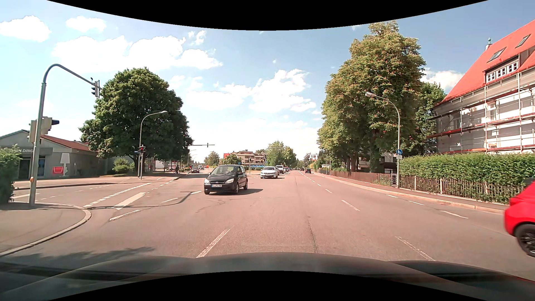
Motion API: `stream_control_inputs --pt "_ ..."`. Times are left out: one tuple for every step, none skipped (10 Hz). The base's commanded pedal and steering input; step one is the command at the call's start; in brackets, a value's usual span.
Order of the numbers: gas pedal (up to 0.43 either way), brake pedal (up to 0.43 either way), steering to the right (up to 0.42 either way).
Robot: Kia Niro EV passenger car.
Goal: Follow the waypoints while adhering to traffic rules and regulations
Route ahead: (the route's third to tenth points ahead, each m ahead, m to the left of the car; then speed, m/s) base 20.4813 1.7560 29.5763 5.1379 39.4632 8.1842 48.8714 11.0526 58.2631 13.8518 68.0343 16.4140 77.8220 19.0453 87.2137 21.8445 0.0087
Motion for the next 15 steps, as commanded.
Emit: stream_control_inputs --pt "0.000 0.372 -0.019" --pt "0.000 0.372 -0.019" --pt "0.000 0.372 -0.020" --pt "0.000 0.372 -0.020" --pt "0.000 0.372 -0.020" --pt "0.000 0.372 -0.021" --pt "0.000 0.372 -0.021" --pt "0.000 0.372 -0.021" --pt "0.000 0.372 -0.021" --pt "0.000 0.372 -0.020" --pt "0.000 0.372 -0.019" --pt "0.000 0.372 -0.018" --pt "0.000 0.372 -0.018" --pt "0.000 0.372 -0.017" --pt "0.000 0.372 -0.017"
